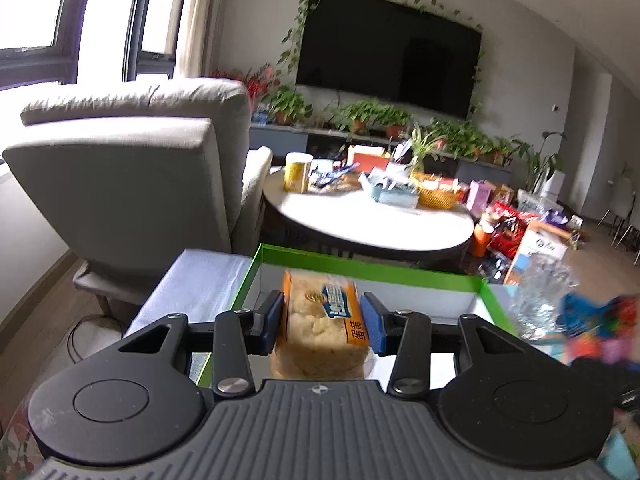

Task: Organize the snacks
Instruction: 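Lower cracker bag into green box and open left gripper while right carries pink packet over box, then drop the pink candy packet into the green box with the right gripper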

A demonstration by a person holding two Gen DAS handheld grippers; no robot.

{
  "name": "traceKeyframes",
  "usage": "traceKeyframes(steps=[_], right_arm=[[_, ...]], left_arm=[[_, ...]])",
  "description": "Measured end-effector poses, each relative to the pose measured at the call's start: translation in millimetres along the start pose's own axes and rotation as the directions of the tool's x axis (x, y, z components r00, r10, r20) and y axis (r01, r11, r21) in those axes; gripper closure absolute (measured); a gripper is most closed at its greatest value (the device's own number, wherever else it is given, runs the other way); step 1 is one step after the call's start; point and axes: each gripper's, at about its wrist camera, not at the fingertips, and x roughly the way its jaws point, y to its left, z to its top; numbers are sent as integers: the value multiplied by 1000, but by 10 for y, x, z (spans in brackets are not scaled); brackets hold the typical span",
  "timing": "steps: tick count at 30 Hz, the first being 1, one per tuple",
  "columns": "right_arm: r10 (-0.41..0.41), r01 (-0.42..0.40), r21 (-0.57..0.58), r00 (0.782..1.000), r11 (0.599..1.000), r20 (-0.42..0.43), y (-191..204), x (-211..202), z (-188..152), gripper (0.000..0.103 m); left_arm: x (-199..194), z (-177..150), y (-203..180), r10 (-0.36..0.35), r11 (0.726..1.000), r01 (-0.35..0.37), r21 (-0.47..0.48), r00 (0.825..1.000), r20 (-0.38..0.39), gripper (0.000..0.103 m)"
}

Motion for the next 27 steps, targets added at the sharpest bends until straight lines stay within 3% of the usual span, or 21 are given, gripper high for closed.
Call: traceKeyframes(steps=[2,17,27], right_arm=[[-5,5,-3,1000,1000,10,-17,13,39,73],[-6,6,-2,1000,1000,1,-28,280,122,73],[-17,17,24,1000,1000,-4,-61,610,229,73]], left_arm=[[86,-29,22,3,1000,-3,-11,1000,-15,71],[169,-130,181,-6,998,2,-59,998,-70,71],[-24,-166,285,-13,997,9,-77,999,-53,70]])
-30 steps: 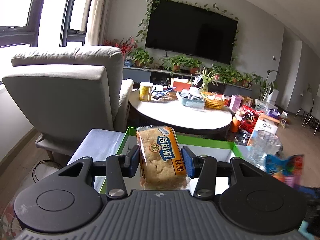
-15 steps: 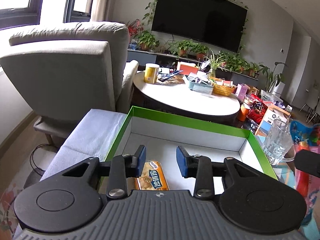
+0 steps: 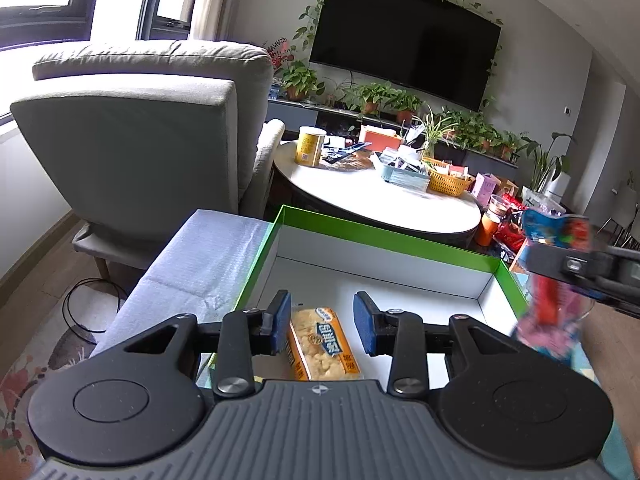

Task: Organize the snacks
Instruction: 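Drop the pink candy packet into the green box with the right gripper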

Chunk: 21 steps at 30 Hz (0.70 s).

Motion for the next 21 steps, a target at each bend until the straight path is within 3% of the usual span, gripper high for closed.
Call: traceKeyframes(steps=[11,14,17,21], right_arm=[[-56,60,58,996,997,-68,-79,415,-59,72],[-71,76,49,993,996,-93,-64,443,-118,69],[-86,92,52,990,994,-112,-84,392,-179,56],[-91,98,60,990,993,-111,-125,300,-182,47]], left_arm=[[-218,-202,115,1,1000,-2,-15,1000,-29,65],[-233,-240,147,11,1000,-12,-16,999,-40,65],[-244,-257,177,15,1000,-16,-25,999,-44,65],[-279,-300,190,19,1000,-20,-16,998,-60,64]])
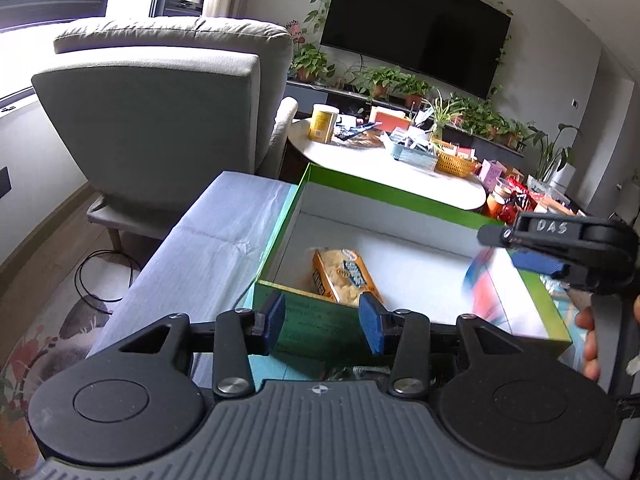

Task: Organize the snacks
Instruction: 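Drop the pink candy packet into the green box with the right gripper, then grasp clear bag of dark snacks with left gripper while right grasps black wrapped bar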

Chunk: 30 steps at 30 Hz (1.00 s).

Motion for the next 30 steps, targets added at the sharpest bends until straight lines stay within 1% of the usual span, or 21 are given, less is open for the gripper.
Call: traceKeyframes(steps=[1,3,6,12,17,19,22,23,25,28,30], right_arm=[[-5,5,-8,1000,1000,4,-3,-31,5,45],[-20,21,-34,1000,999,20,7,-84,25,39],[-30,33,-60,999,998,42,21,-170,26,33],[43,-39,-84,998,996,36,46,-433,-55,33],[87,-82,-138,996,987,25,72,-636,-172,32],[106,-102,-177,994,979,14,86,-687,-245,30],[88,-85,-235,996,968,0,92,-707,-357,29],[76,-75,-241,997,968,-5,78,-703,-380,29],[67,-68,-232,998,970,-13,55,-702,-420,29],[81,-84,-213,996,973,-25,31,-724,-439,29],[90,-94,-227,996,969,-31,53,-757,-473,29]], left_arm=[[-16,-15,5,1,1000,-1,4,1000,-4,63],[-53,-52,20,3,1000,-2,12,1000,-9,57],[-96,-127,35,9,1000,-8,15,999,-31,55],[-78,-226,-14,-13,999,16,36,996,-89,54],[-48,-276,-15,-25,1000,25,2,992,-122,53],[-54,-283,-22,-25,1000,24,-10,992,-124,52],[-80,-309,-66,-44,999,42,-16,991,-124,46],[-70,-310,-87,-55,998,53,-14,990,-129,44],[-16,-323,-136,-67,998,67,-7,987,-147,44],[74,-334,-136,-58,998,51,-45,985,-163,40],[129,-336,-115,-53,996,39,-81,984,-172,39]])
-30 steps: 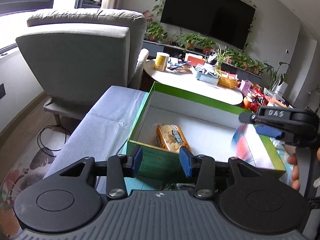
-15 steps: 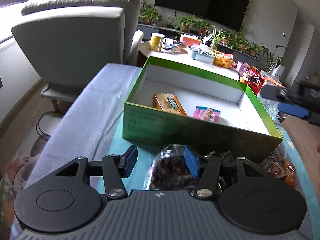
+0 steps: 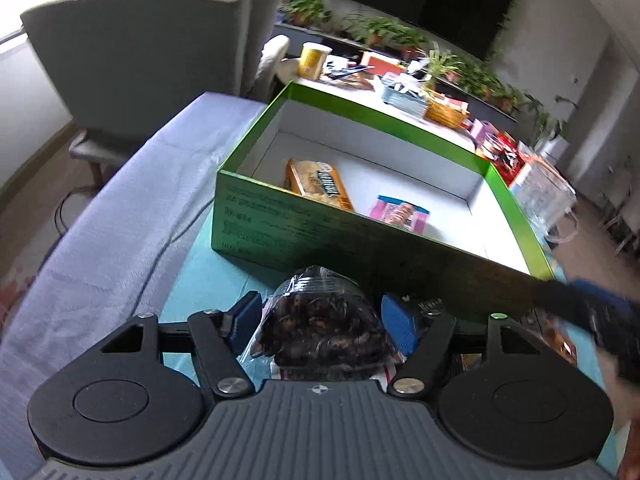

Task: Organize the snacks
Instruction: 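Grasp clear bag of dark snacks with left gripper while right grasps black wrapped bar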

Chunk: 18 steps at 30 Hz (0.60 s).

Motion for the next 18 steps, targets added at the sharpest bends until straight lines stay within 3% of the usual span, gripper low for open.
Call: traceKeyframes(steps=[7,12,18], right_arm=[[28,-36,-108,997,994,-76,141,31,-258,29],[41,-51,-101,994,994,-100,192,64,-312,29],[58,-67,-95,994,993,-92,253,69,-296,29]], left_arm=[[144,-52,101,-22,999,21,-43,1000,-11,30],[96,-79,89,-67,998,67,13,998,18,51],[-103,-65,143,-78,997,77,21,994,71,54]])
